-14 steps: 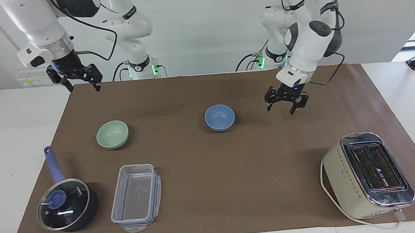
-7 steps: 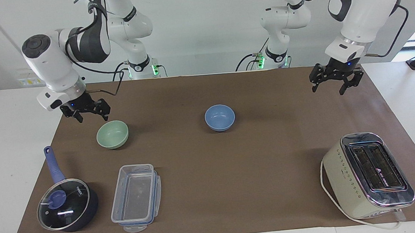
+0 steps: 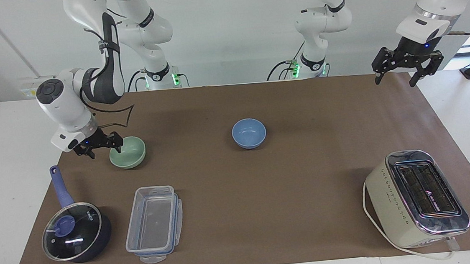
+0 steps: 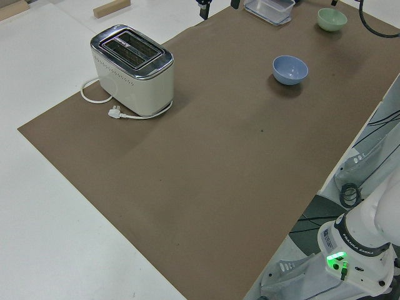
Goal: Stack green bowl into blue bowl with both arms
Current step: 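Release the blue bowl and withdraw the left gripper while the right gripper reaches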
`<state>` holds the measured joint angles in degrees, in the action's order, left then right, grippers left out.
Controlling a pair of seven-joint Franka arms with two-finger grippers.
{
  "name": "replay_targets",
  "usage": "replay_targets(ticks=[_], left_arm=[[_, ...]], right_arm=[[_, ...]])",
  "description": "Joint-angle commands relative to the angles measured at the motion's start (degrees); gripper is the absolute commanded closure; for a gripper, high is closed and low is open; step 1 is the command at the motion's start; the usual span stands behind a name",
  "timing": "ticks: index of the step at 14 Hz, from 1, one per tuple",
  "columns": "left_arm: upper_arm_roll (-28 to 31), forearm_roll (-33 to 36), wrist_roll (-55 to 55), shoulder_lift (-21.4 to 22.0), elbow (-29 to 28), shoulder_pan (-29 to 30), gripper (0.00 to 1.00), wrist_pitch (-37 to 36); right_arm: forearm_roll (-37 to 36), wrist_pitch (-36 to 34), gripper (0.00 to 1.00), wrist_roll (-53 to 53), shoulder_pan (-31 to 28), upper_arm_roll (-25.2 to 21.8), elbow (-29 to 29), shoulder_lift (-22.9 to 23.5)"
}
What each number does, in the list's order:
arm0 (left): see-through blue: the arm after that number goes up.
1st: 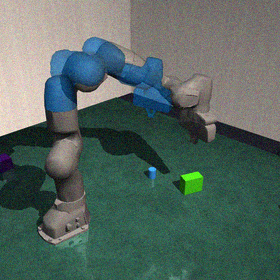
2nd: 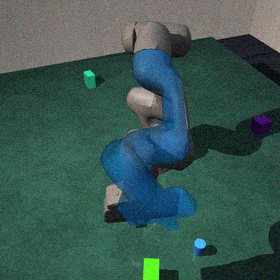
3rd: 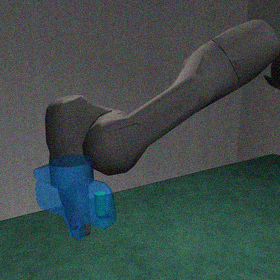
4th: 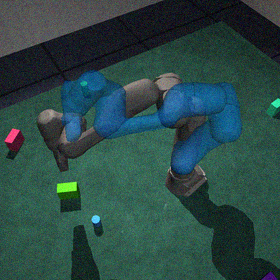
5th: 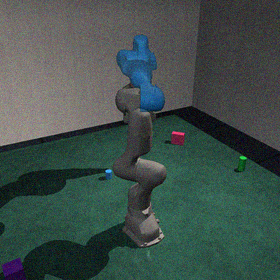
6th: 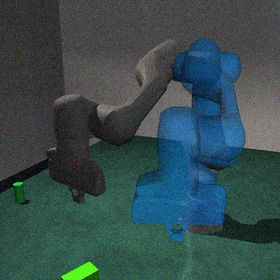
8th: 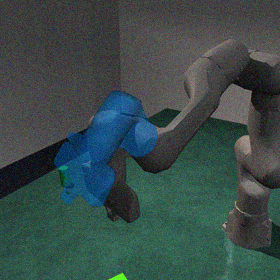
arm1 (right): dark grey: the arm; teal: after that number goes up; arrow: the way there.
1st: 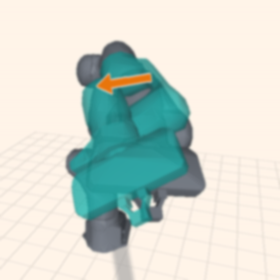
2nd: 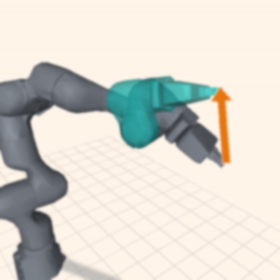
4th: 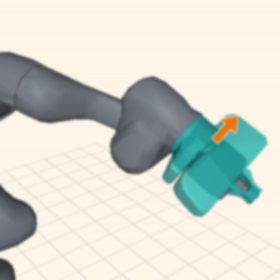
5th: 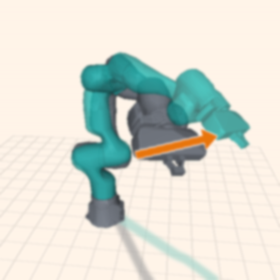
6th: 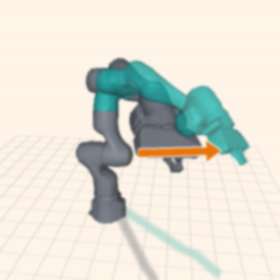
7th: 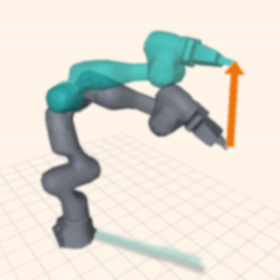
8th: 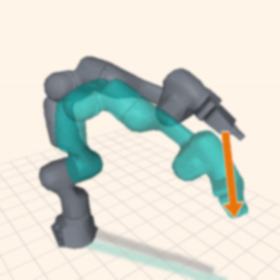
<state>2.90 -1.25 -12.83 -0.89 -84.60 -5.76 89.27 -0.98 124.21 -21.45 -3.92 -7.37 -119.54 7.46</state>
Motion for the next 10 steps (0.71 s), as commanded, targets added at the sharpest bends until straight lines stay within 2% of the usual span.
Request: replay_targets(ticks=[1,2,4,8,9,10], left_arm=[[-0.2,1.2,-0.7,-4.2,6.0,0.7,0.0,-4.9],[-0.3,1.2,-0.7,-5.4,7.7,0.7,0.0,-7.2],[-0.6,1.3,-0.4,-3.8,7.2,0.5,0.0,-7.6],[-0.6,1.2,-0.2,-1.8,3.7,0.6,0.0,-7.6],[-0.6,1.2,-0.2,0.0,1.0,0.5,0.0,-7.1],[-0.6,1.2,-0.1,1.7,-1.9,0.5,0.0,-5.5]], right_arm=[[1.4,1.8,0.0,-3.1,-0.5,0.2,-3.0,-0.4],[1.4,2.9,0.0,-3.4,-0.6,0.2,-3.2,-0.1],[1.6,4.4,0.0,-3.4,-1.4,0.2,-3.9,1.2],[2.8,5.2,0.0,-3.5,-1.5,0.2,-4.1,2.3],[2.8,5.2,0.04,-3.4,-1.5,0.2,-4.1,2.3],[2.8,5.2,0.18,-3.4,-1.5,0.2,-4.1,2.3]])
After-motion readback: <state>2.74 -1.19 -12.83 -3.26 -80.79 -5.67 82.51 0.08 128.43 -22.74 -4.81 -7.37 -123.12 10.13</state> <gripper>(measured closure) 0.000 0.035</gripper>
